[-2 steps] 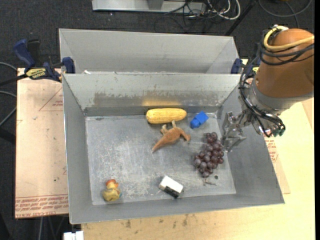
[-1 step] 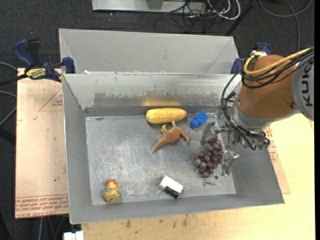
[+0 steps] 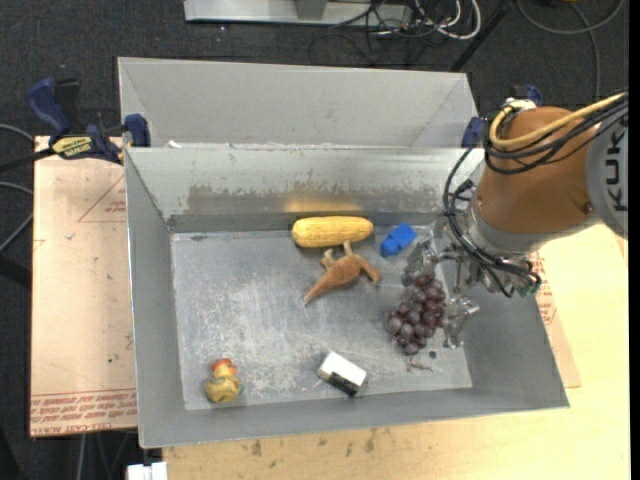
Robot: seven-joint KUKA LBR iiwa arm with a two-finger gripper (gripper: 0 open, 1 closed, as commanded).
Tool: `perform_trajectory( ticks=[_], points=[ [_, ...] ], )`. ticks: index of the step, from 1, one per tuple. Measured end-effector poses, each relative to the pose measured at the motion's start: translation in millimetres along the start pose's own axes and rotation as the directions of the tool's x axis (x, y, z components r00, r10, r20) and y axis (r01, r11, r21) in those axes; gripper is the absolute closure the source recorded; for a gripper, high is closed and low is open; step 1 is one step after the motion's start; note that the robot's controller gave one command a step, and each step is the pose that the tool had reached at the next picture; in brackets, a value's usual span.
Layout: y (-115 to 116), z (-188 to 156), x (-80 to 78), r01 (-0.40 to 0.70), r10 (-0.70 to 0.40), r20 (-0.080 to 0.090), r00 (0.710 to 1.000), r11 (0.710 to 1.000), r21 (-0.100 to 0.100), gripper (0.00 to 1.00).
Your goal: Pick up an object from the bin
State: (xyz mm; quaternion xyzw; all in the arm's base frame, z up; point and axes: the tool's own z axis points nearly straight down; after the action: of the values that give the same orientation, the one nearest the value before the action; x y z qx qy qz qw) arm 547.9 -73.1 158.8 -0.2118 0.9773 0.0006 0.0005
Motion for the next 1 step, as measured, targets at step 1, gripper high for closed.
perform_trajectory(
  ticks=[1],
  points=[
    [-7.9, 12.8, 3.3, 0.050, -0.050, 0.006, 0.999, 0.999, 0.003, 0.00]
  ],
)
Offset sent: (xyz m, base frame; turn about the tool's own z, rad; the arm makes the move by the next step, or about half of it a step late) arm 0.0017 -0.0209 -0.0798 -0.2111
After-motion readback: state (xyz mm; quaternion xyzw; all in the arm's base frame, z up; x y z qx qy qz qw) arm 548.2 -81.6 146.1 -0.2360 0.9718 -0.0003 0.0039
